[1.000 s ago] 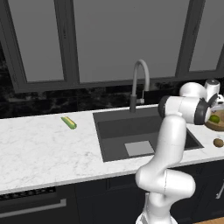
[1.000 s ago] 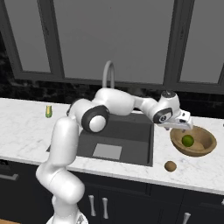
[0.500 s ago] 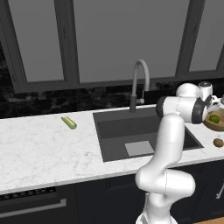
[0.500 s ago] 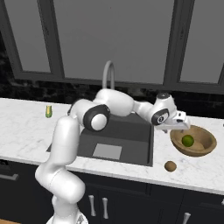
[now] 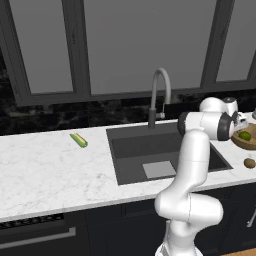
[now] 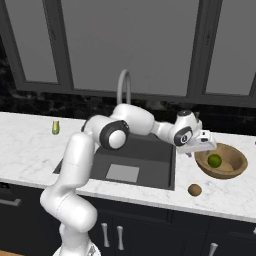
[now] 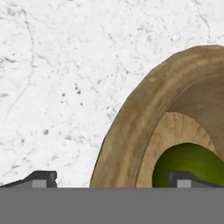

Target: Pick the lime from the sink and place it in the bowl. Then pick the bowl and place it in the microwave. Then close the microwave door and press the start button.

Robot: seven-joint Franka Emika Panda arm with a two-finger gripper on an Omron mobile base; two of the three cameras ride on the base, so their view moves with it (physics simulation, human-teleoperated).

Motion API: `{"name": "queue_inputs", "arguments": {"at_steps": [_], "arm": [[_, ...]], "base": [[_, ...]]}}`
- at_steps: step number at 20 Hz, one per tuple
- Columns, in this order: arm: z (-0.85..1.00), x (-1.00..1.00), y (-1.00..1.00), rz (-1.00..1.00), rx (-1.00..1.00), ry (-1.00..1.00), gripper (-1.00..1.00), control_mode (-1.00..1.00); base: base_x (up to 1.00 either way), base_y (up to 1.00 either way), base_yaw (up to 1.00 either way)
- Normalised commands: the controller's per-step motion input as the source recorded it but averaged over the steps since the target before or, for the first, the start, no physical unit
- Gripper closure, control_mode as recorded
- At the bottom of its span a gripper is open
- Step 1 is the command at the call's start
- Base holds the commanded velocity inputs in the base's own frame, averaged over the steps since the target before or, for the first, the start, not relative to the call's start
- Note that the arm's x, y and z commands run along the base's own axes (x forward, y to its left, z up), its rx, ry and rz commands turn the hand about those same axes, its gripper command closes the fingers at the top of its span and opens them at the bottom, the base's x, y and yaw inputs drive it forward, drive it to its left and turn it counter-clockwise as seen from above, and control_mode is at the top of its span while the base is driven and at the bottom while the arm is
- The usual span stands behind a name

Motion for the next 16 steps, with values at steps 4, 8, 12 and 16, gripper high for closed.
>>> {"name": "queue_inputs", "arguments": {"at_steps": [4,8,12,16], "arm": [[-0.21,0.02,-0.02,0.07,-0.03,0.06,1.00,-1.00],[-0.05,0.00,0.00,0.03,-0.01,0.01,1.00,-1.00],[0.00,0.00,0.00,0.00,-0.01,0.01,1.00,-1.00],[0.00,0.00,0.08,-0.04,-0.01,0.02,1.00,-1.00]], "base": [[0.00,0.00,0.00],[0.00,0.00,0.00],[0.00,0.00,0.00],[0.00,0.00,0.00]]}}
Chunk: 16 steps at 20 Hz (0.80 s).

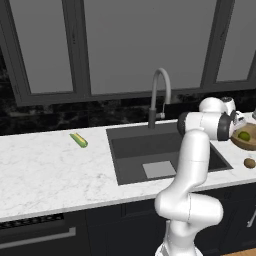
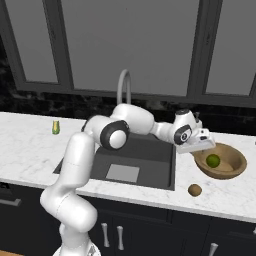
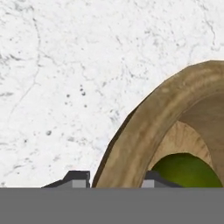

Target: Pick the lime from the sink and place it in the bowl. Then pick the bowl and place it in the microwave. Then close the microwave door and press the start button.

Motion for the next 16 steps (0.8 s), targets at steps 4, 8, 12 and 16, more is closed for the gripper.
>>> {"name": "queue_inputs", "arguments": {"at_steps": [4,8,12,16], "arm": [[0.27,-0.03,-0.01,0.13,-0.05,-0.04,1.00,-1.00],[0.53,0.00,0.01,0.29,-0.11,0.08,1.00,-1.00],[0.60,0.00,0.00,0.34,0.00,0.16,1.00,-1.00],[0.73,-0.05,0.04,0.37,-0.02,0.32,1.00,-1.00]], "base": [[0.00,0.00,0.00],[0.00,0.00,0.00],[0.00,0.00,0.00],[0.00,0.00,0.00]]}}
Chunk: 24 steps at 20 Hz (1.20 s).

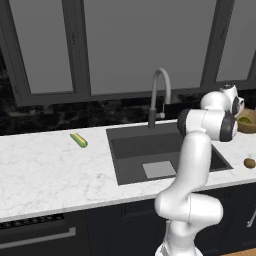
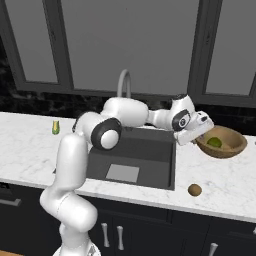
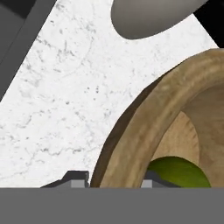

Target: Pick the lime from the sink and place it in the bowl. Then pick the bowl and place it in the microwave. Then close the microwave door and press the start button.

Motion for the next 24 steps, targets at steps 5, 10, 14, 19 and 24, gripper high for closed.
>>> {"name": "queue_inputs", "arguments": {"at_steps": [5,10,14,19,24], "arm": [[0.56,-0.39,0.19,0.46,0.06,0.07,1.00,-1.00],[0.36,-0.68,0.46,0.45,0.03,-0.20,1.00,-1.00],[0.47,-0.55,0.63,0.48,0.00,-0.14,1.00,-1.00],[0.63,-0.59,0.71,0.41,0.06,0.00,1.00,-1.00],[0.79,-0.52,0.93,0.45,0.00,0.01,1.00,-1.00]], "base": [[0.00,0.00,0.00],[0.00,0.00,0.00],[0.00,0.00,0.00],[0.00,0.00,0.00],[0.00,0.00,0.00]]}}
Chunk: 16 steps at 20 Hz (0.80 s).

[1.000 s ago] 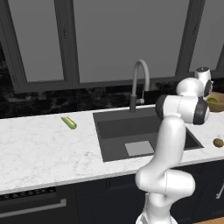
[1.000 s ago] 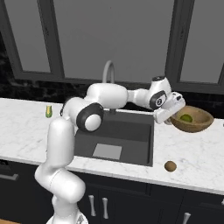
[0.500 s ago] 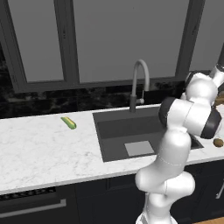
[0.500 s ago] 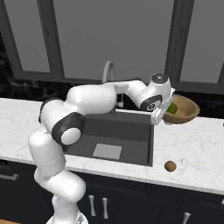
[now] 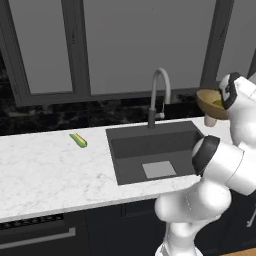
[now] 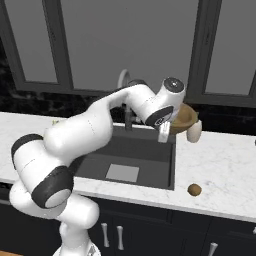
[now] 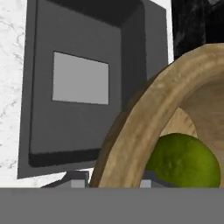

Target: Pick the lime from the sink and place it in the bowl. Then pick the bowl and place it in the microwave. Then close the microwave door and press the start button.

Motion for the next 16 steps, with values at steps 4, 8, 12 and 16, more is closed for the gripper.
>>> {"name": "queue_inputs", "arguments": {"at_steps": [4,8,12,16], "arm": [[0.61,-0.47,0.99,0.39,-0.06,-0.08,1.00,-1.00],[0.49,-0.38,1.00,0.29,-0.09,-0.15,1.00,-1.00],[0.59,-0.28,0.98,0.12,-0.01,-0.14,1.00,-1.00],[0.52,-0.13,0.89,0.06,-0.04,-0.18,1.00,-1.00]], "base": [[0.00,0.00,0.00],[0.00,0.00,0.00],[0.00,0.00,0.00],[0.00,0.00,0.00]]}}
